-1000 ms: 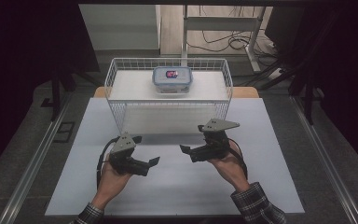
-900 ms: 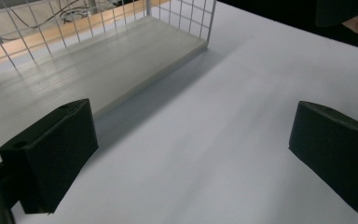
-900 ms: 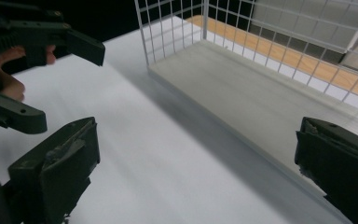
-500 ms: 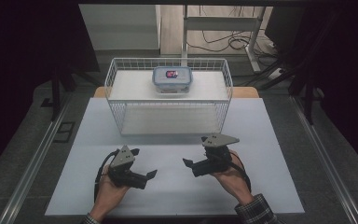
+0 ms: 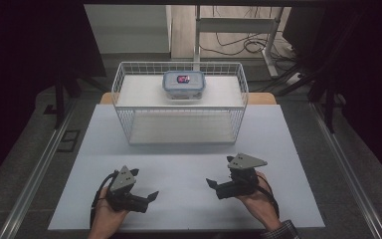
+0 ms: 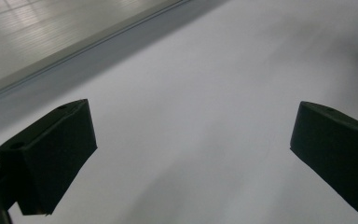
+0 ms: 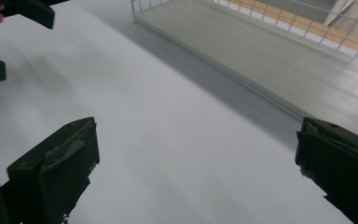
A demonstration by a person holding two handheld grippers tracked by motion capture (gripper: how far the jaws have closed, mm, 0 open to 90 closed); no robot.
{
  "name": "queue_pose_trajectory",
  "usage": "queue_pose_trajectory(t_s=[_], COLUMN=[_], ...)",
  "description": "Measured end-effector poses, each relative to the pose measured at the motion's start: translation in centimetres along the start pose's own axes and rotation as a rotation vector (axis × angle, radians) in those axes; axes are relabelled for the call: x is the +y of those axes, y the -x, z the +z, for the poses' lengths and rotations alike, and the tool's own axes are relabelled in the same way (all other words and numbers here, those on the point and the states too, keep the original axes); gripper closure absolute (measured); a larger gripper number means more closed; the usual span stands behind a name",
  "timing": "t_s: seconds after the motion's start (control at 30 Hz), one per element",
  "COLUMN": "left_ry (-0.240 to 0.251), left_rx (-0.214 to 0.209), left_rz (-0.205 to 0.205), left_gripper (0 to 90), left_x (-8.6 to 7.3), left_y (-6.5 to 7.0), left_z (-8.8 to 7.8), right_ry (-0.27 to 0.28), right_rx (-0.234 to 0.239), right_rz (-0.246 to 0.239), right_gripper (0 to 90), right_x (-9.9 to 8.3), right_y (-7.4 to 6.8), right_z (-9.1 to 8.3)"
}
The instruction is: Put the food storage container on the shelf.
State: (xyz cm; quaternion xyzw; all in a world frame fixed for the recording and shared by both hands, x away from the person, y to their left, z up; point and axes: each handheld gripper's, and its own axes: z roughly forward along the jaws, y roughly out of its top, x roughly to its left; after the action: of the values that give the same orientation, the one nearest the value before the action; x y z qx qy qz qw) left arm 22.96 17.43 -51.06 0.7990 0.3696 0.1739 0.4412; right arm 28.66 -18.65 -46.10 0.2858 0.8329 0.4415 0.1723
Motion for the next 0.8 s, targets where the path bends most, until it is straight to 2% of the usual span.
queue_pose_trajectory(t_s=[0.2,0.53,0.8], left_ry=[-0.021,-0.016,-0.049], left_rx=[0.033,0.102,0.152], left_rz=[0.0,-0.018,-0.012], left_gripper=[0.0,0.0,0.0], left_x=[-1.0,-2.5,-3.9], left_y=[-0.3,-1.4,-2.4], left_z=[-0.9,-3.0,-4.3], right_ry=[0.006,0.01,0.013], right_rx=[-0.027,-0.089,-0.146], right_rz=[0.016,0.03,0.052], right_gripper=[0.0,0.0,0.0], right_x=[-1.1,-2.9,-4.5], right_y=[0.4,0.8,1.4], right_z=[-1.0,-2.8,-4.4])
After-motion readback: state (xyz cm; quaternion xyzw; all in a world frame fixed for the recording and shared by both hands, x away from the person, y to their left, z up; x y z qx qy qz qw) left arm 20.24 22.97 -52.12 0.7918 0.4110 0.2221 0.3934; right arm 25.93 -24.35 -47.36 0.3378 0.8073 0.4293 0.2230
